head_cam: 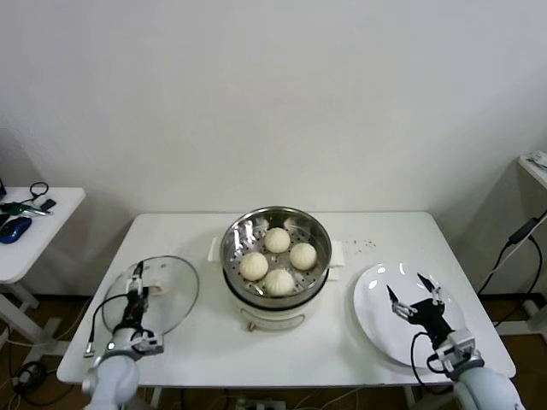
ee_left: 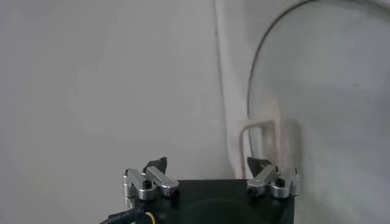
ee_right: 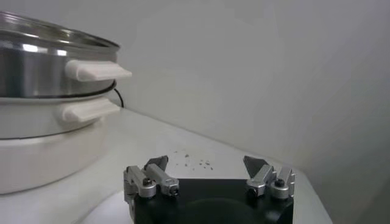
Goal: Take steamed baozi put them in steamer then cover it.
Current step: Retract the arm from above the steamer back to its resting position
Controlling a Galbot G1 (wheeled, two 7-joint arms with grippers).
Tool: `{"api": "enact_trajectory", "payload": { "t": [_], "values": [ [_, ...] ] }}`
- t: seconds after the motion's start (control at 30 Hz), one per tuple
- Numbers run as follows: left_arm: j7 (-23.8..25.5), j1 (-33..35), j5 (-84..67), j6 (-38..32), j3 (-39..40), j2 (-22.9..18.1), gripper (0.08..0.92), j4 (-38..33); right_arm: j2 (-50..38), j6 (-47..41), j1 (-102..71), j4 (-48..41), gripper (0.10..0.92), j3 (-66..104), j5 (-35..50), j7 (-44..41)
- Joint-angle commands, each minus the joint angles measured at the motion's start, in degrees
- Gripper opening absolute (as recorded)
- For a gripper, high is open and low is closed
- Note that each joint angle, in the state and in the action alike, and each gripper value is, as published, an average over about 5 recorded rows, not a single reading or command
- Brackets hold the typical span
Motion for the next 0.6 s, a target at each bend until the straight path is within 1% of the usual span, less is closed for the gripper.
{"api": "enact_trajectory", "payload": {
  "t": [0.03,0.17,0.27,0.33,0.5,0.6],
  "values": [
    [-1.3,-2.4,-1.0,0.0,0.5,-0.1,0.823,2.5,0.2,0.4,-0.1,-0.5,0.823,-0.1,-1.9,-0.1],
    [-1.2,-2.6,-1.1,-0.3,0.6,0.0,0.823,3.4,0.5,0.5,-0.2,-0.6,0.823,-0.1,-2.4,-0.2],
    [-1.1,-2.7,-1.0,-0.4,0.5,-0.1,0.796,4.3,0.6,0.6,-0.2,-0.7,0.823,0.0,-2.6,-0.2],
    [-1.1,-2.8,-1.0,-0.6,0.5,-0.1,0.749,4.7,0.6,0.6,-0.3,-0.7,0.823,0.0,-2.8,-0.2],
    [-0.8,-2.7,-1.4,-0.9,0.6,-0.1,0.576,4.6,0.8,0.7,0.0,-0.8,0.823,0.0,-3.0,-0.2],
    [-0.5,-2.5,-1.8,-1.0,0.6,0.0,0.490,4.2,0.9,0.8,0.1,-0.9,0.823,0.0,-3.2,-0.2]
  ]
}}
